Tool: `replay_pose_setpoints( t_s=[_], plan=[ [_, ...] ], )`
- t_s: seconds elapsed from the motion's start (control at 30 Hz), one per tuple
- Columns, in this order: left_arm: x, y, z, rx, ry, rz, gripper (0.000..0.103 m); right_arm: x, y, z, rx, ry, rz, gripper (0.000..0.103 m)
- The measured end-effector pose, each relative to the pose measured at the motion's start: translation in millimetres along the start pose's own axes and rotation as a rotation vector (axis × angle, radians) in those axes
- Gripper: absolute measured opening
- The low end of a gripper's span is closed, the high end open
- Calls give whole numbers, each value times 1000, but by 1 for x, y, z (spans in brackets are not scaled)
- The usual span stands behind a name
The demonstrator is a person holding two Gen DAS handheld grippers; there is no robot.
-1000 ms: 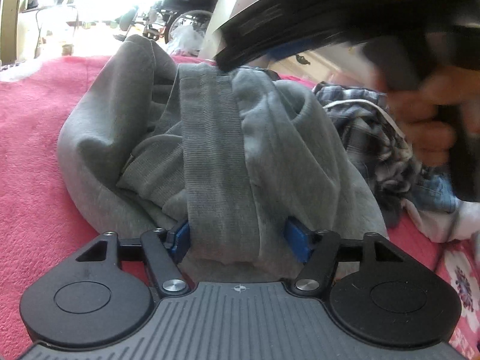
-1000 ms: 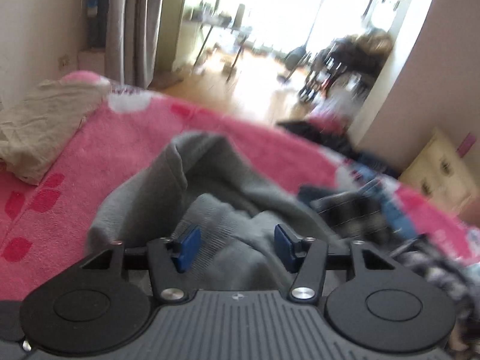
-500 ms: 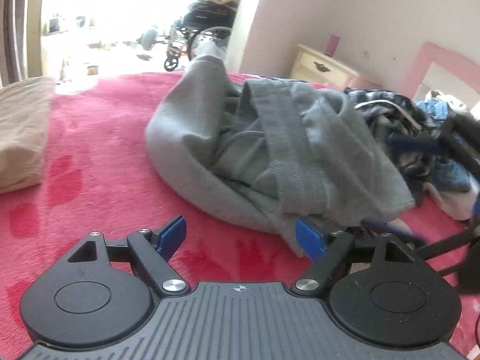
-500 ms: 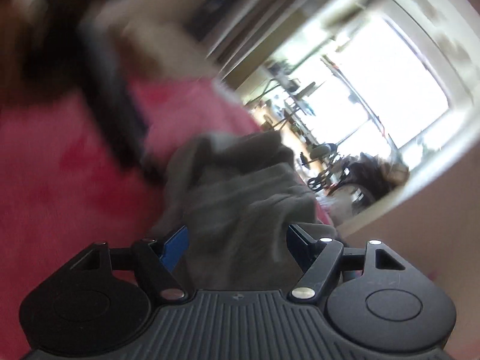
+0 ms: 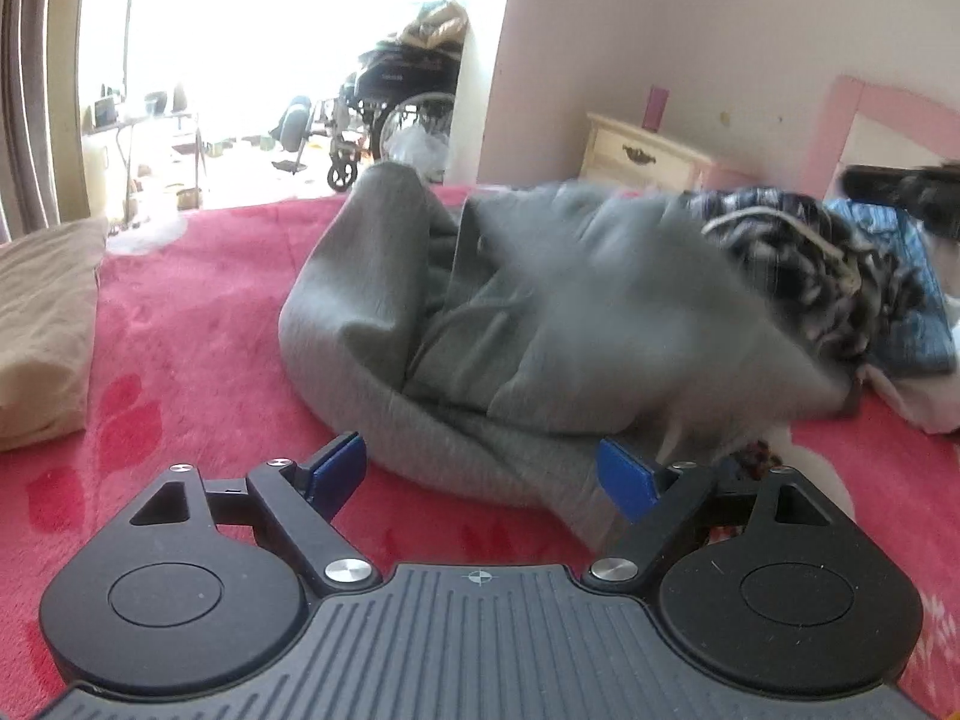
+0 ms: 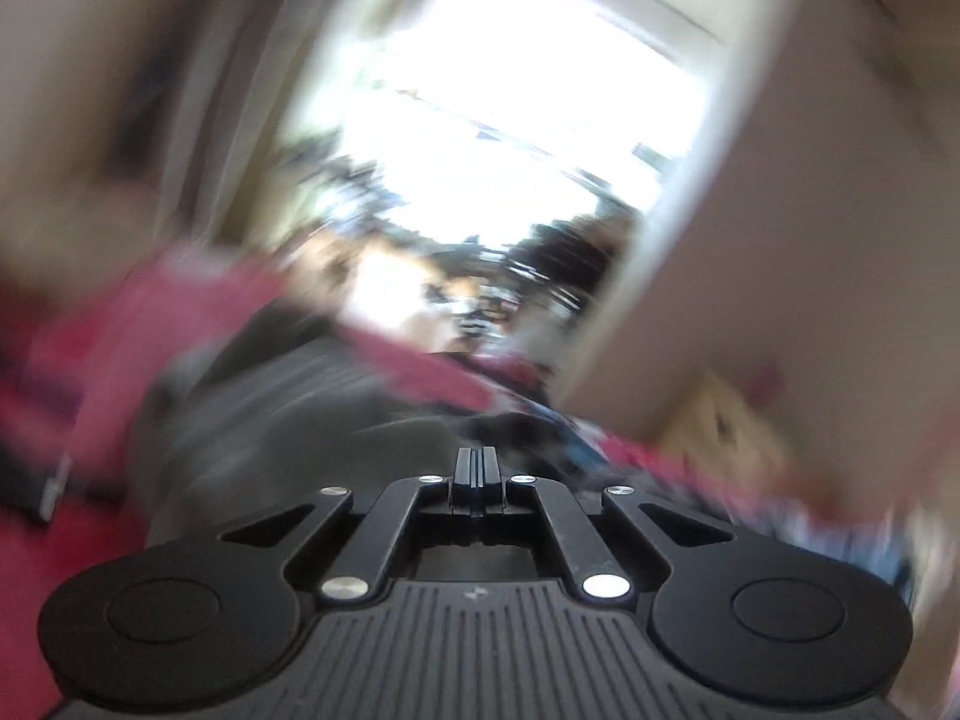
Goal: Fold clothes
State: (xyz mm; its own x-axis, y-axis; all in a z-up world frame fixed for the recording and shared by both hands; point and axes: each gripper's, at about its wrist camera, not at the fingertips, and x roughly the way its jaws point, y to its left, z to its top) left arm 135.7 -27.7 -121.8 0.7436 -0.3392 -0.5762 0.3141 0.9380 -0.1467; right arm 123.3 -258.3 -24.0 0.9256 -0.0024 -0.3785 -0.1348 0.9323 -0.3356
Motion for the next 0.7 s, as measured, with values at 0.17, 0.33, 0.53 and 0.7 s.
replay_pose_setpoints(
  t_s=[0.17,0.33,0.53,0.7],
  plan=[
    [13,-7,6,7,-2,-3,88,7,-68,-23,277,97,-11,0],
    [17,-2,5,-30,16,17,88,-20,-4,-48,2,38,155,7],
    [6,25,-2,-93,19,100,88,-8,126,-61,-459,-64,317,37],
    [-2,37,-9,-115,19,116,88,37,190,-66,-634,-51,236,38]
  ],
)
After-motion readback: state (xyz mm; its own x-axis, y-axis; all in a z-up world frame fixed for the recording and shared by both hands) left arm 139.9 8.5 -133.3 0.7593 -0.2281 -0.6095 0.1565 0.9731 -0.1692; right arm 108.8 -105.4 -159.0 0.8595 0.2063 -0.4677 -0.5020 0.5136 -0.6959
